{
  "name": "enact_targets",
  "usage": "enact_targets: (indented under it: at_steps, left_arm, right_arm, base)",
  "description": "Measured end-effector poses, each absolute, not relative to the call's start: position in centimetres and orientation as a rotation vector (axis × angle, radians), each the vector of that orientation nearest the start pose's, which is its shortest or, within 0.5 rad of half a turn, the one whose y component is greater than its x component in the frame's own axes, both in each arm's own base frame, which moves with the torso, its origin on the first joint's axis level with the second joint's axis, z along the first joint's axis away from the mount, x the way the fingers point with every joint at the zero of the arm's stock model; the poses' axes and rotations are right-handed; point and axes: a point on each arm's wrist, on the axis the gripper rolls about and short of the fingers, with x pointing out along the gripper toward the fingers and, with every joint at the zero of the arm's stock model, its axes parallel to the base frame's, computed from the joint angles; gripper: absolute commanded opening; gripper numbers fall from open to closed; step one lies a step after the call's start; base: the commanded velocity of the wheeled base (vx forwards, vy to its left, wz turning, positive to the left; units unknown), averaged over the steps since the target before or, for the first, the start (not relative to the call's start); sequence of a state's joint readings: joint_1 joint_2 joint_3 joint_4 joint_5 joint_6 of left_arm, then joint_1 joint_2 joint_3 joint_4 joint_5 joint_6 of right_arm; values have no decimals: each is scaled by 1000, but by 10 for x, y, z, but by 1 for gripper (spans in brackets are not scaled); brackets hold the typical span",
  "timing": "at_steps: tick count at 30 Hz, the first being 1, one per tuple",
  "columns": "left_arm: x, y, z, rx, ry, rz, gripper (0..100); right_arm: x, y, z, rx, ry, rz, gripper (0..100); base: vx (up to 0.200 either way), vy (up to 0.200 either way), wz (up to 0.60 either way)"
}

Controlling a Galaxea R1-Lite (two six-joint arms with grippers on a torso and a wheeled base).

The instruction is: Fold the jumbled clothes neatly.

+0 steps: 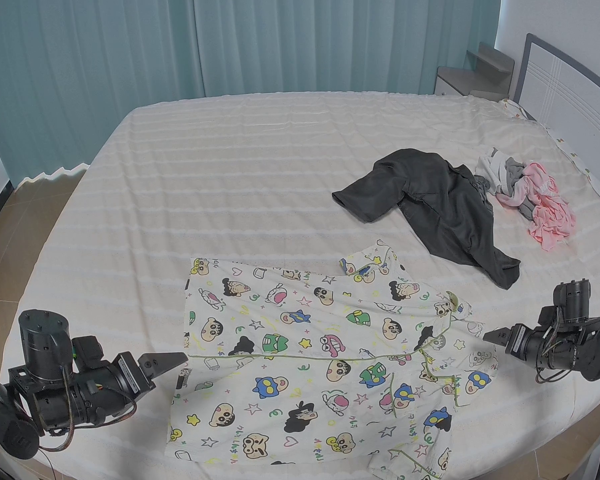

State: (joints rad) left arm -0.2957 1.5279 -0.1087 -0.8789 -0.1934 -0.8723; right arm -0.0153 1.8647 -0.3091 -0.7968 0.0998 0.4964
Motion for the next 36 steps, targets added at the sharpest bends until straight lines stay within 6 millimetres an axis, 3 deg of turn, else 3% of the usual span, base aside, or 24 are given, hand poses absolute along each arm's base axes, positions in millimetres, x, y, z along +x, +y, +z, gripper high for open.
enact_targets:
  at_steps: [8, 14, 20, 35, 36]
  left_arm:
    - [160, -58, 79, -847, 772, -199, 100]
    - [158, -59, 77, -862, 789, -195, 100]
    - [158, -59, 77, -861, 792, -195, 100]
    - [157, -59, 76, -856, 792, -192, 100]
    - [157, -59, 77, -855, 791, -192, 100]
  right_arm:
    - [197, 35, 41, 469, 876, 81, 100]
    - [178, 56, 28, 413, 990, 182, 100]
    - [172, 67, 18, 380, 1018, 233, 100]
    - [184, 93, -15, 289, 917, 221, 100]
    - [185, 95, -17, 284, 914, 217, 0]
  base:
    - [-150, 0, 0]
    - [-200, 0, 0]
    - [-100, 0, 0]
    - [0, 0, 0]
    - [0, 0, 0]
